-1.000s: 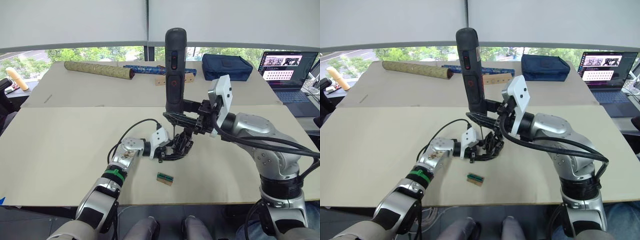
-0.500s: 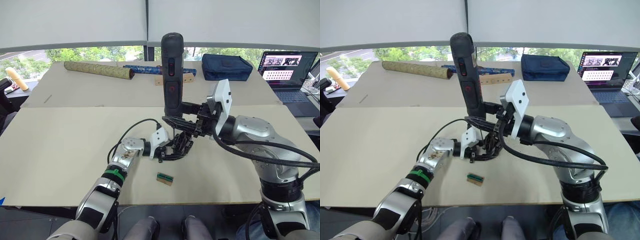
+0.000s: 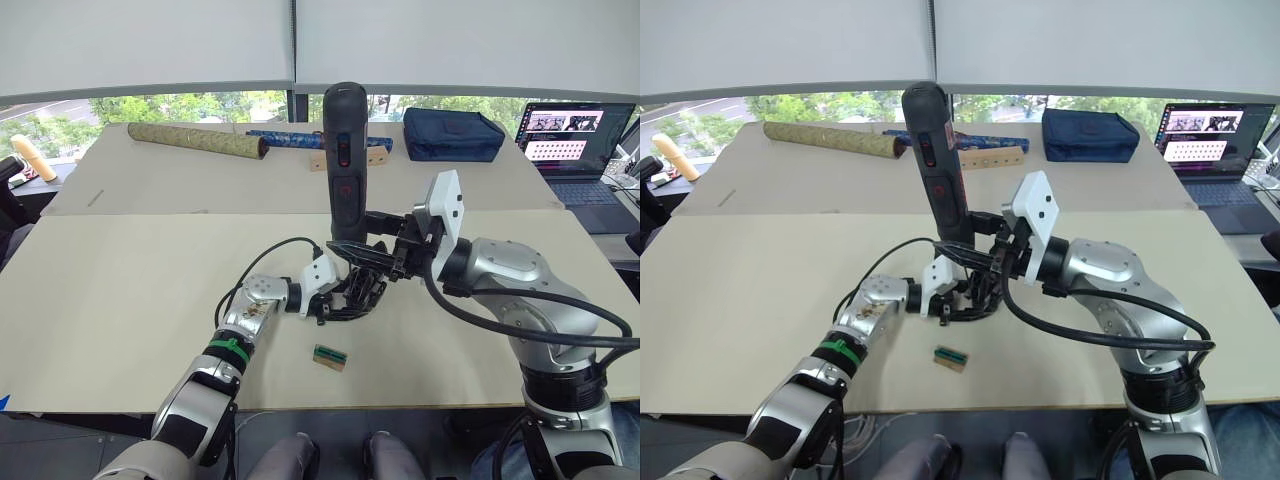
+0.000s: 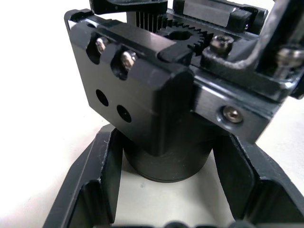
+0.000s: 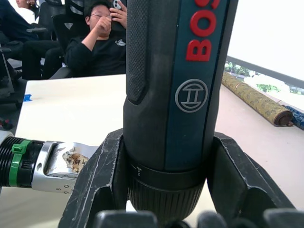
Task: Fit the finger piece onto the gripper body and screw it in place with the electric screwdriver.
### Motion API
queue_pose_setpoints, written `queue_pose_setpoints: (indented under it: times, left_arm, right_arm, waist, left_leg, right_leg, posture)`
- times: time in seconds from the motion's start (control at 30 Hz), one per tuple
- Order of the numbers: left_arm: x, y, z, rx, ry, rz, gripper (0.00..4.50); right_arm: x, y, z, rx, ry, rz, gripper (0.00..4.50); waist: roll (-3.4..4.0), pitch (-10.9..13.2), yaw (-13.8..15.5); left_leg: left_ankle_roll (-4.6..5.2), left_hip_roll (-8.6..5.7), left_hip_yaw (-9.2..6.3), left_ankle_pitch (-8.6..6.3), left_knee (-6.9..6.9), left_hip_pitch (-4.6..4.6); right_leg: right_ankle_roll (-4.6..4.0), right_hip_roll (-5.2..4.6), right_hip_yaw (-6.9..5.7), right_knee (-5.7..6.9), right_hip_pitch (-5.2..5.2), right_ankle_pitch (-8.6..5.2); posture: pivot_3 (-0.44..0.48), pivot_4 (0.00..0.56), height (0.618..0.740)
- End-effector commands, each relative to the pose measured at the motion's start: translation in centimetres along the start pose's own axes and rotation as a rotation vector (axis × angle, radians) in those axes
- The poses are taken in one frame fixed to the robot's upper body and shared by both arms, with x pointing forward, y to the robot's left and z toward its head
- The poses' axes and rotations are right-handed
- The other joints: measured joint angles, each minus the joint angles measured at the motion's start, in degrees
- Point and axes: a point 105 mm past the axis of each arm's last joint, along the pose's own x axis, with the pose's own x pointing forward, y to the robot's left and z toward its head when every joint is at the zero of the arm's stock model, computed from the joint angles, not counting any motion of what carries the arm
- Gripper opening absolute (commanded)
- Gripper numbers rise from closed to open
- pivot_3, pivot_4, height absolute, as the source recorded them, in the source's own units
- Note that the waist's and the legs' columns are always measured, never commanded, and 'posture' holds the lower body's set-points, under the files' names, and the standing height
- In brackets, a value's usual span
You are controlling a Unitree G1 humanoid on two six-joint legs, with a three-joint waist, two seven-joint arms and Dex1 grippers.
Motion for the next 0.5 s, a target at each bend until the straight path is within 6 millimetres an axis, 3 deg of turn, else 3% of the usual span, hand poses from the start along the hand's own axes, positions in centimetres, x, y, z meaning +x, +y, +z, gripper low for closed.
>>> queue_pose_setpoints:
  times: [0.03,0.5]
  left_arm:
    - [0.22,0.37,1.21,0.024,-0.030,0.007,2.28]
    - [0.23,0.41,1.28,0.023,-0.031,0.008,2.28]
  right_arm:
    - [0.00,0.44,1.84,-0.073,-0.063,0.013,1.91]
    - [0.00,0.17,1.54,-0.064,-0.052,0.007,1.91]
  waist:
    - [0.00,0.0,0.0]
    - [0.00,0.0,0.0]
  left_leg:
    - [0.00,0.00,0.00,0.00,0.00,0.00]
    - [0.00,0.00,0.00,0.00,0.00,0.00]
  right_leg:
    - [0.00,0.00,0.00,0.00,0.00,0.00]
    - [0.00,0.00,0.00,0.00,0.00,0.00]
  posture:
    - [0.000,0.150,0.740]
    - [0.000,0.150,0.740]
